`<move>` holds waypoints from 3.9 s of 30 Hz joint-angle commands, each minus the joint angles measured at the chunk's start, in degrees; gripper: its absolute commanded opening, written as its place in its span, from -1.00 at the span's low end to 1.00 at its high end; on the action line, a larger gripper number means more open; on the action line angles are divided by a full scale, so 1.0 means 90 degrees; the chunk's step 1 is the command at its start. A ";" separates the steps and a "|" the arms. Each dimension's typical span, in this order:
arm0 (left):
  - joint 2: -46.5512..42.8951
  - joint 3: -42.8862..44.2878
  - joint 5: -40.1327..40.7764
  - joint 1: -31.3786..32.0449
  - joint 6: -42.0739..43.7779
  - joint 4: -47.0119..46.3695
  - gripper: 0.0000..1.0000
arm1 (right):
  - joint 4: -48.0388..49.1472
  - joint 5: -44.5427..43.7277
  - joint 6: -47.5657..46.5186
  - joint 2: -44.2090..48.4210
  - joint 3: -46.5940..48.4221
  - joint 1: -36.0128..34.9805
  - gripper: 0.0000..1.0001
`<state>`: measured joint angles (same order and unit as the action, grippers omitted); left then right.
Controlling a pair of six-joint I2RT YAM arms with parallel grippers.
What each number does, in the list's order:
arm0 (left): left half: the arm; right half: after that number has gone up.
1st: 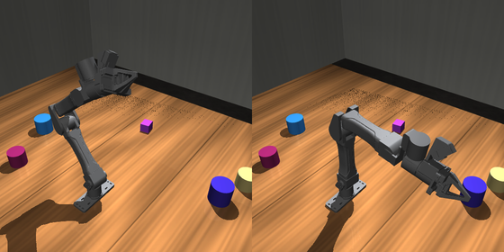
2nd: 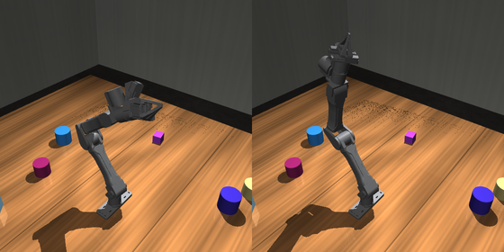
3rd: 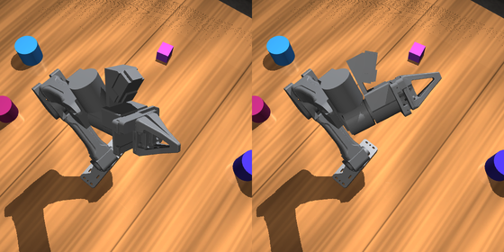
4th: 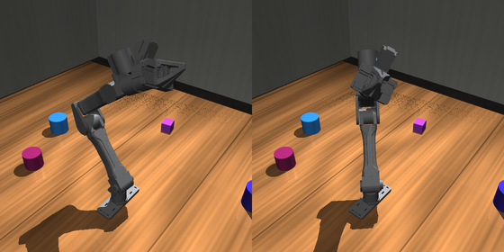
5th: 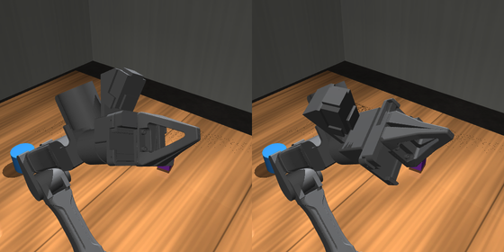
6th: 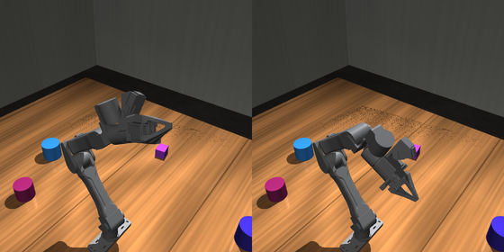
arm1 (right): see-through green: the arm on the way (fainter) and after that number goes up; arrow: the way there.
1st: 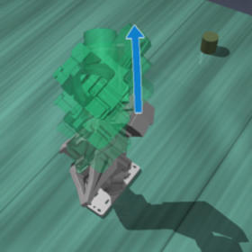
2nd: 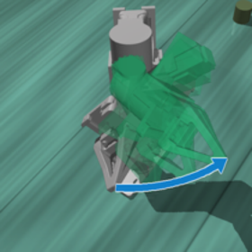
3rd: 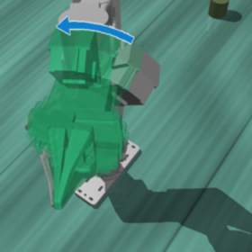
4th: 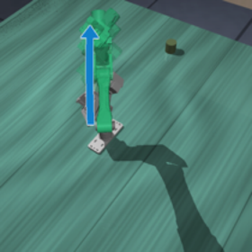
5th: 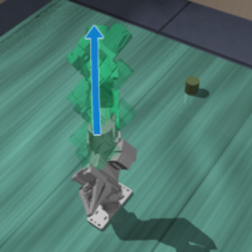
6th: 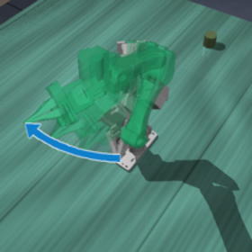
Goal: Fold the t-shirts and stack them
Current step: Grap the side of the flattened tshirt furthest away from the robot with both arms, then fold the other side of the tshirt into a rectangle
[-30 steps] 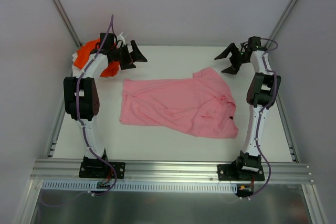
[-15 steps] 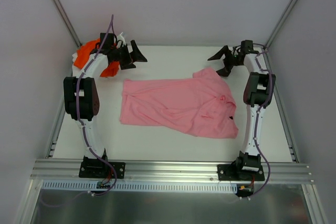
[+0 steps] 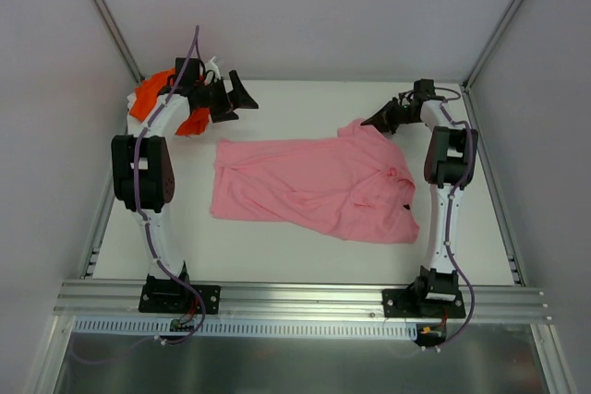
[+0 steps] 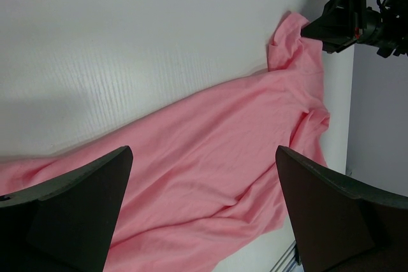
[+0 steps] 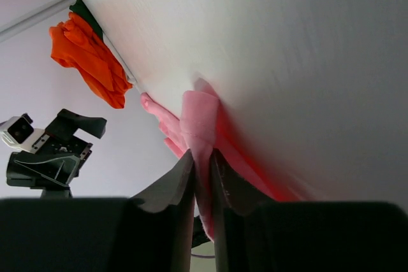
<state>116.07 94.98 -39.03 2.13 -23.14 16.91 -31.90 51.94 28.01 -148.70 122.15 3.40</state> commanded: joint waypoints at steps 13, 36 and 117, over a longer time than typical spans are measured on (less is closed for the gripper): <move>-0.0017 -0.0124 0.0204 -0.0129 0.0188 0.0571 0.97 | -0.0585 -0.0371 -0.0660 0.1073 -0.0095 0.0130 -0.99; 0.0228 -0.1285 0.0538 -0.1057 0.0198 0.0242 0.96 | -0.1221 -0.0576 -0.1315 0.1689 -0.0672 0.0228 -0.99; -0.2652 -0.3541 -0.0654 -0.0618 0.0734 0.0250 -1.00 | -0.3057 -0.1279 -0.2936 0.7224 -0.5758 0.0325 -0.99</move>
<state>96.05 65.14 -43.20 -3.09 -19.25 17.34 -55.77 40.99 3.22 -88.14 73.03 5.91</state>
